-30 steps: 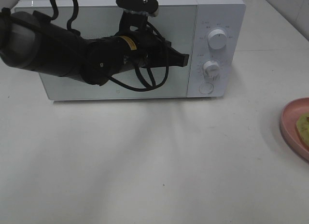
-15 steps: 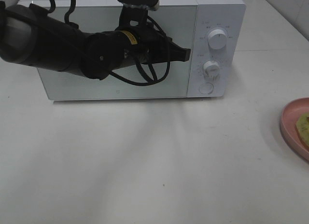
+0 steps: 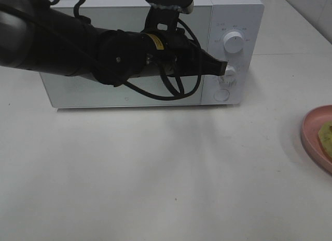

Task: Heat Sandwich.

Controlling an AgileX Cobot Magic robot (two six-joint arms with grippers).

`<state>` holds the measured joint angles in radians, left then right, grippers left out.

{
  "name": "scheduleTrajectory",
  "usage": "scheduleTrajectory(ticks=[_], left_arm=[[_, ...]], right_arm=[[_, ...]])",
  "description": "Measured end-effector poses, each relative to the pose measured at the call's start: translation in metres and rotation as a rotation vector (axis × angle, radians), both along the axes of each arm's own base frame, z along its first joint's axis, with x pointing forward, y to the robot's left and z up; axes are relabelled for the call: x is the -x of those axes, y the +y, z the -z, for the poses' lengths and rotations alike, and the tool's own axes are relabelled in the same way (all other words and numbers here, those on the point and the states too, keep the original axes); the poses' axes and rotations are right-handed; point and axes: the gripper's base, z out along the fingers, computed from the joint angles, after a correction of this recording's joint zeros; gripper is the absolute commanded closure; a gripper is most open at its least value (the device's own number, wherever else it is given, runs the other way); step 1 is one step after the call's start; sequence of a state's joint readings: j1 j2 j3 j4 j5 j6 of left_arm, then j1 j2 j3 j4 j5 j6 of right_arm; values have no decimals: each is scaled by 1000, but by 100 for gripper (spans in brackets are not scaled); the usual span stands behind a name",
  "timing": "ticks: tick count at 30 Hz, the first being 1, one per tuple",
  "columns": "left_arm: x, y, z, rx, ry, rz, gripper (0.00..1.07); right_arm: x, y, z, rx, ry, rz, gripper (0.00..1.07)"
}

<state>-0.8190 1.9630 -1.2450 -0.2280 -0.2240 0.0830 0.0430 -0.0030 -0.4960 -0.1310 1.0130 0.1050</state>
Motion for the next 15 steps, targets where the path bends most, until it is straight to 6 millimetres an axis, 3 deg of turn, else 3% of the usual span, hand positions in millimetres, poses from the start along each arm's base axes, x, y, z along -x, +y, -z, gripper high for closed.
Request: scheduleTrajectory(ticks=[6, 14, 15], left_arm=[[24, 11, 1, -26, 26, 23, 107], [57, 45, -1, -74, 119, 22, 104], [64, 51, -5, -93, 154, 29, 88]], right_arm=[[0, 0, 0, 0, 0, 0, 32], [0, 0, 0, 0, 0, 0, 32], [0, 0, 0, 0, 0, 0, 32]])
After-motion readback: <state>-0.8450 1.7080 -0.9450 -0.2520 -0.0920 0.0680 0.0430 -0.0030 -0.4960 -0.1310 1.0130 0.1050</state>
